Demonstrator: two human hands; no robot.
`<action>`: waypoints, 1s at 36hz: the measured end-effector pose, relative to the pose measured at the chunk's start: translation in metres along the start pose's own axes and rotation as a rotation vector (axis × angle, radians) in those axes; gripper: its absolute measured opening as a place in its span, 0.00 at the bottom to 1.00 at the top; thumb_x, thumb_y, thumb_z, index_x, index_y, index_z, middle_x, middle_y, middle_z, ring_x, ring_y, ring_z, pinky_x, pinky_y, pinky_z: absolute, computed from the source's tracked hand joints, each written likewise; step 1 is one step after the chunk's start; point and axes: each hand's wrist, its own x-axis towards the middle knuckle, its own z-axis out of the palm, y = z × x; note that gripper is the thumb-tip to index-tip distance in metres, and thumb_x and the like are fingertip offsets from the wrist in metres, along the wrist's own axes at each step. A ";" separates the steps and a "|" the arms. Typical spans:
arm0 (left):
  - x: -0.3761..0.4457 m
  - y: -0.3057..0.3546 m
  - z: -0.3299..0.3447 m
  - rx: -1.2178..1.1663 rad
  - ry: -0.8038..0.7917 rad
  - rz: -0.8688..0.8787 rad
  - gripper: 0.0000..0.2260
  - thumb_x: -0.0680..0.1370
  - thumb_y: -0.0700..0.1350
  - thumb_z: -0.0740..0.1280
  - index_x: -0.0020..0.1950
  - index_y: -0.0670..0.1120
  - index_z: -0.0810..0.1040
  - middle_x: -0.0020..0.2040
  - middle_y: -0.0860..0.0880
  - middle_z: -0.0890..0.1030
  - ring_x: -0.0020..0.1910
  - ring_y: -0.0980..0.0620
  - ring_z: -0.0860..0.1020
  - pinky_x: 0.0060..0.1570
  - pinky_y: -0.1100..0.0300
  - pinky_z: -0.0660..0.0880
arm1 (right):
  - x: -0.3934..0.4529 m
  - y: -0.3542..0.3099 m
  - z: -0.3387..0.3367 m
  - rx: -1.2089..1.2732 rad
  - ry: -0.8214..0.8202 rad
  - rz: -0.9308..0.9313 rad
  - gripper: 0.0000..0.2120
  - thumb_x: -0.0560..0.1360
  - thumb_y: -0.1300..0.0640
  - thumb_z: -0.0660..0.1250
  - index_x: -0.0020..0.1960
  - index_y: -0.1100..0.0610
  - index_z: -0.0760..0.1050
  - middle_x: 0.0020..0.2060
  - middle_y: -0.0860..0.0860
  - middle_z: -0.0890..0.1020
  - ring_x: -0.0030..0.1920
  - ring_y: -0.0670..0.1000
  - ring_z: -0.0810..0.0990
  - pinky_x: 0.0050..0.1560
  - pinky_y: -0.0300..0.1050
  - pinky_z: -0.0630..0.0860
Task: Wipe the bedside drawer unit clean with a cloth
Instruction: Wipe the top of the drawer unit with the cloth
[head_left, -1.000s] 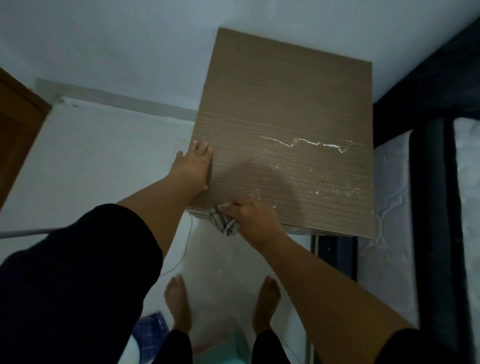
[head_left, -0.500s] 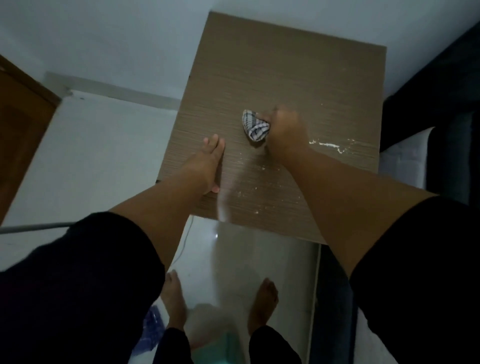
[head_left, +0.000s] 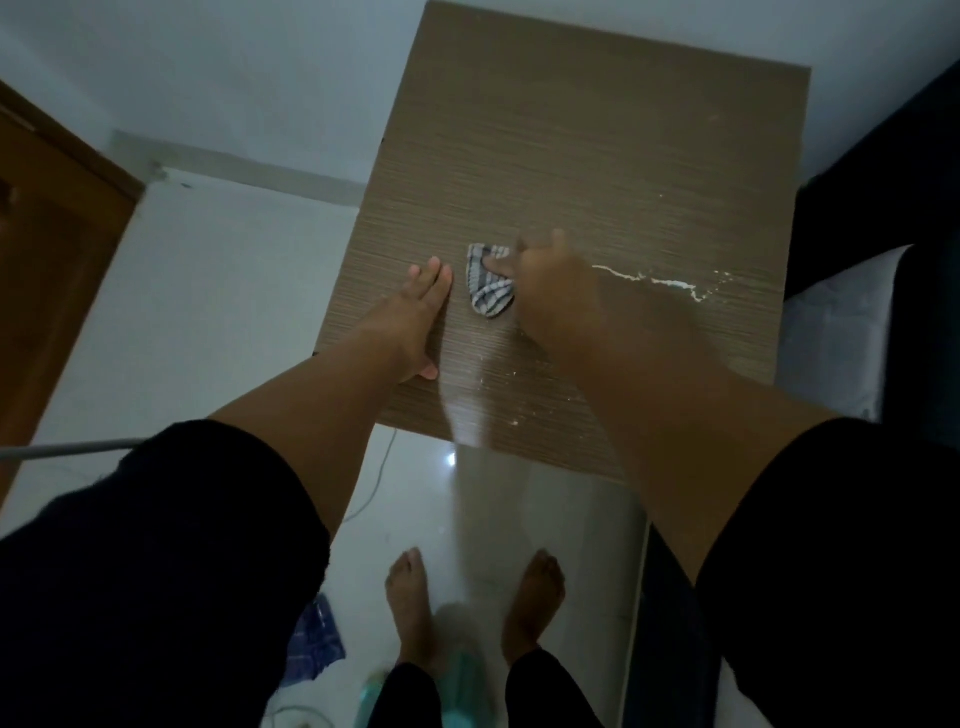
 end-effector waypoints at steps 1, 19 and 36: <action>0.000 -0.001 0.000 0.000 0.004 -0.001 0.50 0.71 0.40 0.73 0.78 0.47 0.38 0.79 0.50 0.37 0.78 0.50 0.39 0.76 0.50 0.46 | -0.010 -0.003 0.002 -0.006 0.001 -0.016 0.17 0.81 0.54 0.54 0.68 0.52 0.70 0.62 0.54 0.73 0.64 0.55 0.69 0.60 0.47 0.69; -0.017 0.008 0.010 0.109 -0.012 -0.003 0.45 0.74 0.43 0.71 0.79 0.43 0.41 0.79 0.47 0.42 0.79 0.46 0.44 0.77 0.50 0.49 | -0.159 -0.051 0.033 0.181 0.012 -0.153 0.15 0.58 0.68 0.77 0.43 0.55 0.85 0.37 0.56 0.83 0.40 0.61 0.81 0.29 0.47 0.78; 0.001 0.069 0.023 0.074 0.060 0.046 0.42 0.77 0.37 0.66 0.78 0.40 0.38 0.78 0.44 0.38 0.78 0.44 0.41 0.75 0.48 0.57 | -0.032 0.047 -0.036 0.049 0.094 0.210 0.16 0.78 0.57 0.62 0.65 0.51 0.75 0.61 0.54 0.77 0.61 0.58 0.73 0.58 0.46 0.71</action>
